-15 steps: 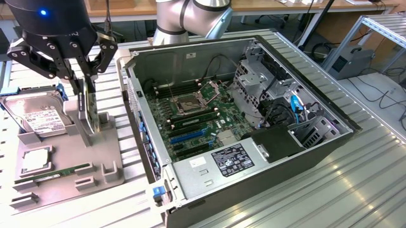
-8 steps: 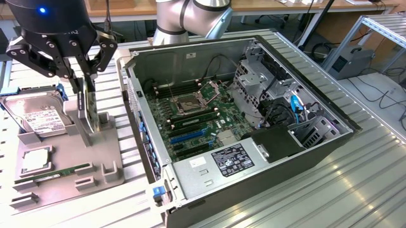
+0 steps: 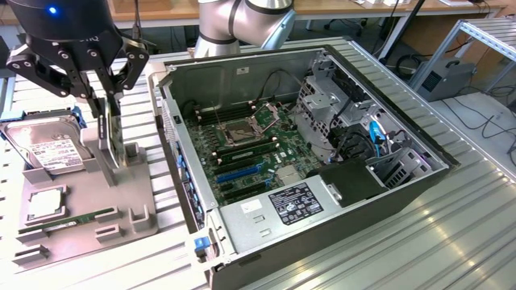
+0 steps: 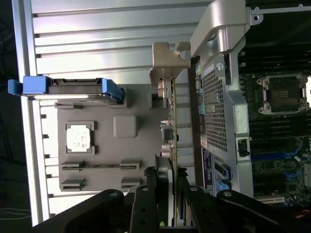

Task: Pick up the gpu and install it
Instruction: 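Pick up the gpu and move the gpu toward the slot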

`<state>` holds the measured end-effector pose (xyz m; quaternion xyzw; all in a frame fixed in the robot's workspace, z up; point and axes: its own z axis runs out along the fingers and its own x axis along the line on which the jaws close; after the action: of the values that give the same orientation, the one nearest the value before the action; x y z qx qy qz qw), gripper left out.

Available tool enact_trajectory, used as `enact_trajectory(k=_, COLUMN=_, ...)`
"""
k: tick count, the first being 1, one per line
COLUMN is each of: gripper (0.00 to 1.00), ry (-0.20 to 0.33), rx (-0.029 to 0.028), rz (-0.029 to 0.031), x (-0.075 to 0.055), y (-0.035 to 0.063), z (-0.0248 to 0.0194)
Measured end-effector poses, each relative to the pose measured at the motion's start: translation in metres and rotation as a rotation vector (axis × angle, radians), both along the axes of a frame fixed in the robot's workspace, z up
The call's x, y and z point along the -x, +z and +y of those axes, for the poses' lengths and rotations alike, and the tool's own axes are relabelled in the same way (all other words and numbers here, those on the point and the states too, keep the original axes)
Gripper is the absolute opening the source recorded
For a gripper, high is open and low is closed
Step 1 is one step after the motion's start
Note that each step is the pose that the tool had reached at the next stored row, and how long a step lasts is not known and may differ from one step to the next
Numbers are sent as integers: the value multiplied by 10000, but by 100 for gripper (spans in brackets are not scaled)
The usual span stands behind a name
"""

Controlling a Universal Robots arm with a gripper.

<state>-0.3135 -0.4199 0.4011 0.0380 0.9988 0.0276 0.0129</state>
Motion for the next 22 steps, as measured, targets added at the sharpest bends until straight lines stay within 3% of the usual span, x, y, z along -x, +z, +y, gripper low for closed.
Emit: enact_trajectory(k=22, gripper=27, ry=0, rx=0, rz=0, x=0, y=55, z=0)
